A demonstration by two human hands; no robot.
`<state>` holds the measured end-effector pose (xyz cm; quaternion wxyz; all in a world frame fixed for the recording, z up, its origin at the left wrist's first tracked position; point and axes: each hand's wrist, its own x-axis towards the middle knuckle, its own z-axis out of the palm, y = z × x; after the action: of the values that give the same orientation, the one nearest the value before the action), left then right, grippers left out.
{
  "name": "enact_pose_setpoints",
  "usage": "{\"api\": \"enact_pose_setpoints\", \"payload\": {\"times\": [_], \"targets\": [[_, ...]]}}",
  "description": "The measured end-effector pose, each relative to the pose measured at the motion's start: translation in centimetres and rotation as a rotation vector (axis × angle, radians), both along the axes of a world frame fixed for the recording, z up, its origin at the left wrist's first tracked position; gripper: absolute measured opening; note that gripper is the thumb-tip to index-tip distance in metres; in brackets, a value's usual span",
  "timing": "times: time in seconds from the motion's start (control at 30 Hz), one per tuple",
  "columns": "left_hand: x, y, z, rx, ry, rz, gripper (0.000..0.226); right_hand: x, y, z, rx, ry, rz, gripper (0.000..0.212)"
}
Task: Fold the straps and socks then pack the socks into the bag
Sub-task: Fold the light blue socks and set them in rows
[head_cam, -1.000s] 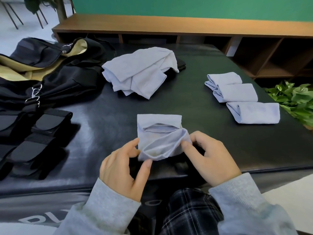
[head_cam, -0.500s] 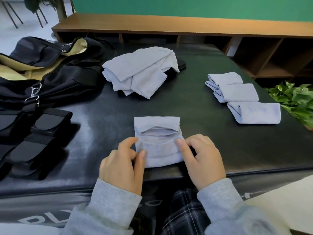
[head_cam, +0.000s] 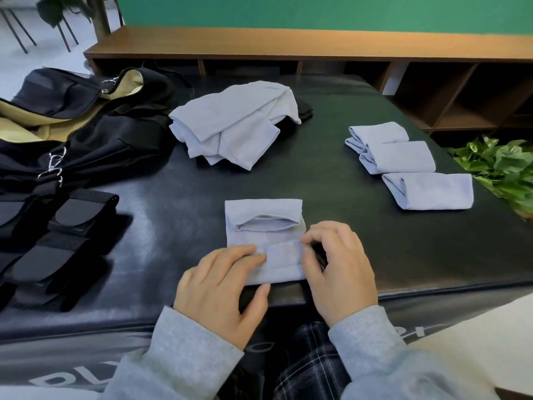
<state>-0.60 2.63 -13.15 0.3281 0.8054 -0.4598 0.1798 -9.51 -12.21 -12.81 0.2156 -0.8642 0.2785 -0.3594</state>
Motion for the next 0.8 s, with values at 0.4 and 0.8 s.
{"api": "enact_pose_setpoints", "payload": {"times": [0.4,0.8], "targets": [[0.4,-0.1,0.1,-0.087,0.130,0.049,0.028,-0.7,-0.1,0.9,0.050,0.051,0.259,0.038],[1.3,0.2,1.2,-0.226,0.221,-0.039,0.019,-0.6,-0.3,1.0,0.142,0.126,0.269,0.025]]}}
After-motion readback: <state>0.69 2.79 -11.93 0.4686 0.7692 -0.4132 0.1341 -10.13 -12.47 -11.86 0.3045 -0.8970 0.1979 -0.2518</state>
